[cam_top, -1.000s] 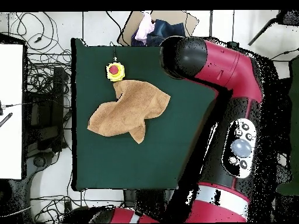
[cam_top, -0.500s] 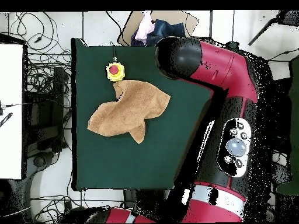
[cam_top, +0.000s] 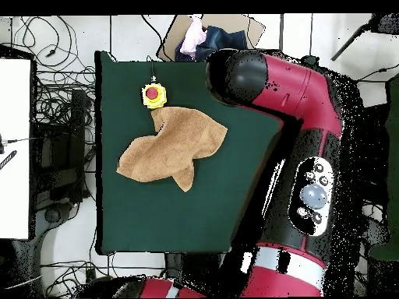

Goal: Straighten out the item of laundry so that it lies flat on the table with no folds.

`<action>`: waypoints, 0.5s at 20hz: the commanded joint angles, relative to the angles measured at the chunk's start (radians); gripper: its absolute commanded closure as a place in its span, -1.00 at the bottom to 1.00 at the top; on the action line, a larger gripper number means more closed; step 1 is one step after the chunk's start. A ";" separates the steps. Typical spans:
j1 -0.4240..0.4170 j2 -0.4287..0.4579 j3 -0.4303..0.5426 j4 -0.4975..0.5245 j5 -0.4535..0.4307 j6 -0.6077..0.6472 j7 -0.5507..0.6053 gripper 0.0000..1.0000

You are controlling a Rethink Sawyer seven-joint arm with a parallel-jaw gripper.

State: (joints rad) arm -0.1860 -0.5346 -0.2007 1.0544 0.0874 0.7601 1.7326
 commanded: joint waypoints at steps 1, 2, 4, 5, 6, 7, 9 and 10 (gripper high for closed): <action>0.007 -0.015 0.030 0.117 0.037 0.138 0.196 -1.00; 0.005 -0.016 0.032 0.115 0.037 0.143 0.190 -1.00; 0.008 -0.025 0.029 0.124 0.037 0.149 0.194 -1.00; 0.010 -0.027 0.028 0.128 0.038 0.148 0.199 -1.00; 0.013 -0.030 0.030 0.142 0.043 0.143 0.209 -1.00; 0.013 -0.032 0.038 0.158 0.057 0.149 0.222 -1.00; 0.020 -0.035 0.039 0.177 0.063 0.132 0.237 -1.00; 0.020 -0.037 0.042 0.185 0.070 0.136 0.241 -1.00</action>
State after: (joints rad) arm -0.1853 -0.5446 -0.2009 1.0600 0.0995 0.8096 1.7326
